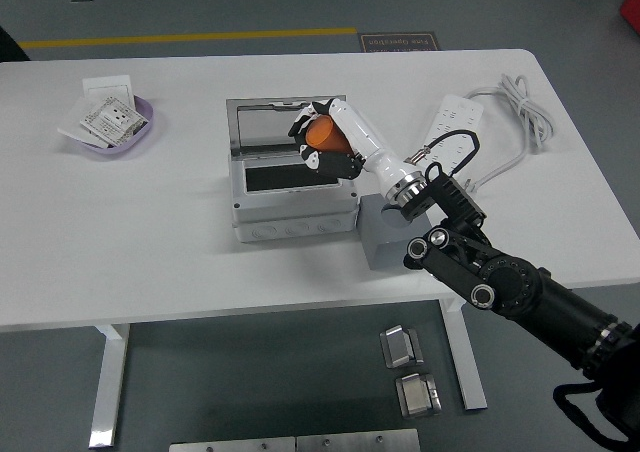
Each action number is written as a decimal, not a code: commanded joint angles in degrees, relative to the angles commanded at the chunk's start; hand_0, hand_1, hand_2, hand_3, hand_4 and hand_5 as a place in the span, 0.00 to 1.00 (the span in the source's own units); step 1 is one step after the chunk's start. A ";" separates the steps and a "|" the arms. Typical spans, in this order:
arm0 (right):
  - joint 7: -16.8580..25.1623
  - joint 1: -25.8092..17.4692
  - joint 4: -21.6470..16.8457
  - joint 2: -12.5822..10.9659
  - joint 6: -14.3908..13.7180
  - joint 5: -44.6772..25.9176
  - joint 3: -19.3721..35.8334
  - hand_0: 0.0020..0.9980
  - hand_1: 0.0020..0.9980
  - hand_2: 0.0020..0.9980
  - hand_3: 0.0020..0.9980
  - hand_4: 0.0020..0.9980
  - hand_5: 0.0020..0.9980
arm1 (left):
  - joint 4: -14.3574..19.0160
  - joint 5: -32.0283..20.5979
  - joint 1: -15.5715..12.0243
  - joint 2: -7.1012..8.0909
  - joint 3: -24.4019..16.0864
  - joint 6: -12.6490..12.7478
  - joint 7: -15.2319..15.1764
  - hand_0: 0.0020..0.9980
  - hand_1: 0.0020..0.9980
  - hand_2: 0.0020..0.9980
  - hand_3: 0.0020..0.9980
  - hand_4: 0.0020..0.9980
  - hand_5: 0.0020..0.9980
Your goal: Pick up the cylinder from the cube,place it in the box,flap close box
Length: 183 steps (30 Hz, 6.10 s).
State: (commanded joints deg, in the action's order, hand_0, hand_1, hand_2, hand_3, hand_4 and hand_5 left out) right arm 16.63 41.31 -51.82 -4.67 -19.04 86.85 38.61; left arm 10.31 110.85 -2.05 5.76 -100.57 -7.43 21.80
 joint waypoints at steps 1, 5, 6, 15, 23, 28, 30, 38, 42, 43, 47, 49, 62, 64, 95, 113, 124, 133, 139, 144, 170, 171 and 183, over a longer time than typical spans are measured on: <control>-0.23 1.01 1.20 0.21 -0.03 0.62 -0.85 0.00 0.06 0.38 0.32 0.00 0.00 | 0.00 0.29 -0.04 0.06 -0.29 -0.03 0.09 0.76 0.80 0.80 0.89 0.85 0.60; -1.24 4.05 5.41 1.41 0.07 1.97 -3.61 0.00 0.06 0.38 0.32 0.00 0.00 | 0.00 1.30 -0.18 0.28 -1.29 -0.11 0.45 0.76 0.80 0.80 0.89 0.85 0.60; -1.57 4.65 6.28 1.78 0.13 2.04 -4.29 0.00 0.06 0.38 0.32 0.00 0.00 | 0.00 1.37 -0.18 0.33 -1.34 -0.11 0.50 0.76 0.80 0.80 0.89 0.85 0.60; -3.47 7.07 9.37 4.67 0.22 2.32 -8.32 0.00 0.06 0.39 0.32 0.00 0.00 | 0.00 1.24 0.07 0.54 -0.94 -0.11 0.54 0.76 0.80 0.80 0.89 0.85 0.60; -3.61 9.54 13.19 4.67 0.08 2.17 -12.09 0.00 0.07 0.39 0.32 0.00 0.00 | 0.00 1.28 0.46 0.85 -0.60 -0.18 0.55 0.76 0.80 0.81 0.89 0.85 0.60; -3.62 11.12 15.99 4.67 -0.03 2.08 -14.65 0.00 0.07 0.40 0.32 0.00 0.00 | 0.00 1.93 0.52 1.04 -0.96 -0.25 0.64 0.76 0.80 0.81 0.89 0.85 0.60; -3.66 11.69 16.94 4.67 -0.04 1.87 -15.66 0.00 0.07 0.40 0.32 0.00 0.00 | 0.00 2.26 0.53 1.13 -1.19 -0.28 0.68 0.76 0.80 0.81 0.89 0.85 0.60; -3.56 12.45 17.60 4.67 -0.07 -1.15 -18.19 0.00 0.08 0.40 0.32 0.00 0.00 | 0.00 2.82 0.73 1.43 -1.44 -0.41 0.74 0.76 0.80 0.81 0.89 0.85 0.60; -3.32 12.34 17.46 4.67 -0.24 -3.16 -18.85 0.00 0.07 0.40 0.33 0.00 0.00 | 0.00 3.10 0.70 1.48 -1.63 -0.43 0.78 0.76 0.80 0.81 0.89 0.85 0.60; -3.28 12.32 17.45 4.67 -0.28 -3.47 -18.95 0.00 0.07 0.40 0.33 0.00 0.00 | 0.00 3.15 0.69 1.50 -1.66 -0.44 0.79 0.76 0.80 0.81 0.89 0.85 0.60; -3.16 12.24 17.35 4.67 -0.39 -4.79 -19.23 0.00 0.07 0.40 0.33 0.00 0.00 | 0.00 3.31 0.66 1.54 -1.76 -0.44 0.79 0.76 0.80 0.81 0.89 0.85 0.60; -3.06 12.20 17.34 4.67 -0.19 -5.48 -19.34 0.00 0.07 0.41 0.33 0.00 0.00 | 0.00 3.37 0.68 1.55 -1.76 -0.45 0.79 0.76 0.80 0.81 0.89 0.85 0.60; -3.20 12.07 17.81 4.67 2.53 -6.43 -19.61 0.00 0.16 0.49 0.49 0.02 0.02 | 0.00 3.72 1.28 1.25 -1.50 -0.63 0.82 0.76 0.80 0.81 0.89 0.85 0.60; -3.21 12.07 17.85 4.67 2.67 -6.61 -19.62 0.00 0.16 0.49 0.49 0.02 0.02 | 0.00 3.82 1.42 1.15 -1.46 -0.67 0.81 0.76 0.80 0.81 0.89 0.85 0.60; -2.66 11.91 18.67 4.67 5.25 -8.00 -18.97 0.39 0.47 0.65 0.74 0.46 0.13 | 0.00 5.07 2.04 0.80 -1.68 -1.20 1.01 0.76 0.80 0.80 0.89 0.85 0.59; -1.85 11.90 19.07 4.67 5.91 -7.49 -18.43 0.50 0.46 0.65 0.76 0.56 0.15 | 0.00 5.38 2.19 0.77 -1.29 -1.62 1.11 0.75 0.80 0.79 0.88 0.85 0.59; -1.60 11.96 18.83 4.67 6.27 -7.19 -17.84 0.68 0.59 0.67 0.79 0.68 0.16 | 0.00 4.82 2.28 0.56 -0.28 -1.92 1.19 0.75 0.79 0.77 0.86 0.84 0.58; -1.27 11.77 18.37 4.67 6.49 -7.07 -17.43 0.73 0.61 0.67 0.79 0.69 0.17 | 0.00 4.91 2.13 0.41 -0.05 -2.07 1.26 0.75 0.79 0.75 0.85 0.84 0.57; -1.78 10.62 15.70 4.67 6.55 -6.73 -16.72 0.76 0.67 0.67 0.79 0.68 0.17 | 0.00 4.49 1.79 0.21 0.19 -2.00 1.22 0.75 0.79 0.74 0.85 0.84 0.57; -3.32 7.06 9.51 4.67 7.37 -4.16 -12.96 0.77 0.69 0.67 0.79 0.70 0.17 | 0.00 3.89 0.94 -0.21 0.16 -1.86 1.25 0.75 0.79 0.74 0.85 0.83 0.56; -5.62 16.39 4.45 -0.02 10.37 -1.13 -0.84 0.76 0.67 0.66 0.79 0.73 0.21 | 0.00 4.11 0.14 -0.18 -1.12 -1.74 1.58 0.75 0.79 0.74 0.84 0.83 0.56; -5.49 17.18 5.98 0.25 10.38 -1.66 -1.56 0.76 0.67 0.66 0.79 0.73 0.21 | 0.00 4.13 0.17 -0.11 -1.16 -1.74 1.59 0.75 0.79 0.74 0.84 0.83 0.56; -4.15 20.33 23.46 3.46 10.74 -8.45 -7.66 0.77 0.68 0.68 0.79 0.73 0.23 | 0.00 4.36 0.98 0.33 -0.84 -1.86 1.59 0.75 0.79 0.74 0.84 0.83 0.56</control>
State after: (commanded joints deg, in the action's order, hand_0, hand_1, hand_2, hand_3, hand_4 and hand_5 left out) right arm 12.48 61.64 -28.36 -1.21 -8.30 78.40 30.95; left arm 10.31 115.21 -1.07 6.09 -101.41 -9.29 23.39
